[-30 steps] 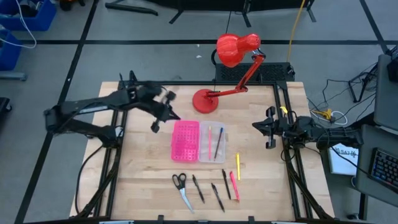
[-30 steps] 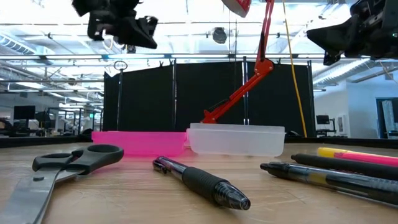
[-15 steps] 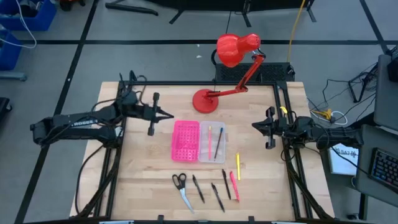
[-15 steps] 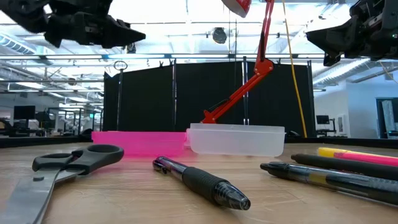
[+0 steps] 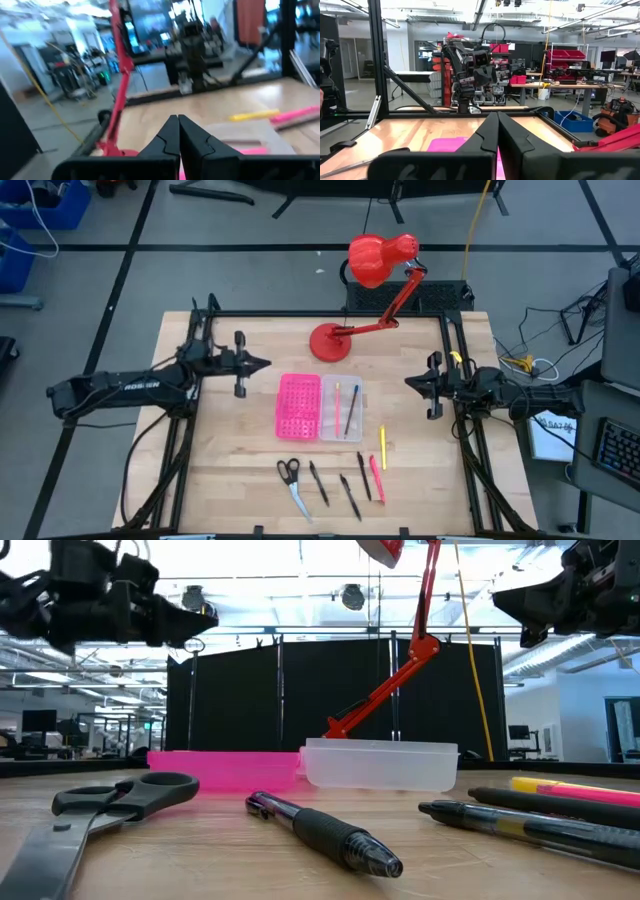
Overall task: Pick & place school supplies into a supply box
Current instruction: Put the yellow pen into the pink supply box
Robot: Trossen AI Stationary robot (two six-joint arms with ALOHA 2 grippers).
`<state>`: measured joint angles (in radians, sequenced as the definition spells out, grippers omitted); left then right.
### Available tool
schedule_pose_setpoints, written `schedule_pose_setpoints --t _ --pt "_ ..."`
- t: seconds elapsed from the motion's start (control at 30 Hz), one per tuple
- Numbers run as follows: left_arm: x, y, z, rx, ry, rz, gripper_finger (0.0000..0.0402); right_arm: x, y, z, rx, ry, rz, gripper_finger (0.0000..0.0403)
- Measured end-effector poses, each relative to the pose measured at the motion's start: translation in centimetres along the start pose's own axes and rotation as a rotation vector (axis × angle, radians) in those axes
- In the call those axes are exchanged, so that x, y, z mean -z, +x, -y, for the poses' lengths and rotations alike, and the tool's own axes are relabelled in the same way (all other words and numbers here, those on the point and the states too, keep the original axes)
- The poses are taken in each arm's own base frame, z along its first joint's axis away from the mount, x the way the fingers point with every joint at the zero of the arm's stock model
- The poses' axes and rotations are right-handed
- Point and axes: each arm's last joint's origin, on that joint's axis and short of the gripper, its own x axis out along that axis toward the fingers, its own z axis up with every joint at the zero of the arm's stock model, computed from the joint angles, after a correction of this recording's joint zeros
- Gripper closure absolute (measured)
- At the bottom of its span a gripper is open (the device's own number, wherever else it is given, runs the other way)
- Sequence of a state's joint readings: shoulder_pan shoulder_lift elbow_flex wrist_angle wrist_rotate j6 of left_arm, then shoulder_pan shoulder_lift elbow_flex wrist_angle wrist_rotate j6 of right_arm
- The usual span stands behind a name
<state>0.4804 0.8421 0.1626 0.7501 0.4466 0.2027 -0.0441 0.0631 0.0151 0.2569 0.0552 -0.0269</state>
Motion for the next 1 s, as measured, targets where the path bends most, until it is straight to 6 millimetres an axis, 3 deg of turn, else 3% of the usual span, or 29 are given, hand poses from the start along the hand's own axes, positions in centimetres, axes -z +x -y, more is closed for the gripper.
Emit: schedule_pose_setpoints --t 0.47,0.67,1.0 --pt "2.8 -1.9 0.9 -0.056 -0.025 -0.009 0.0399 0.1 0.0 0.0 0.001 -0.067 -0.008 0.0403" --pt "2.2 -2.2 0.0 -0.21 -0.02 0.036 0.0398 0.2 0.0 0.0 0.0 -0.069 -0.019 0.0403" --pt "3.0 -2.4 0.2 -0.162 -0.112 0.002 0.0397 1.1 0.5 -0.1 -0.004 -0.052 -0.109 0.0403"
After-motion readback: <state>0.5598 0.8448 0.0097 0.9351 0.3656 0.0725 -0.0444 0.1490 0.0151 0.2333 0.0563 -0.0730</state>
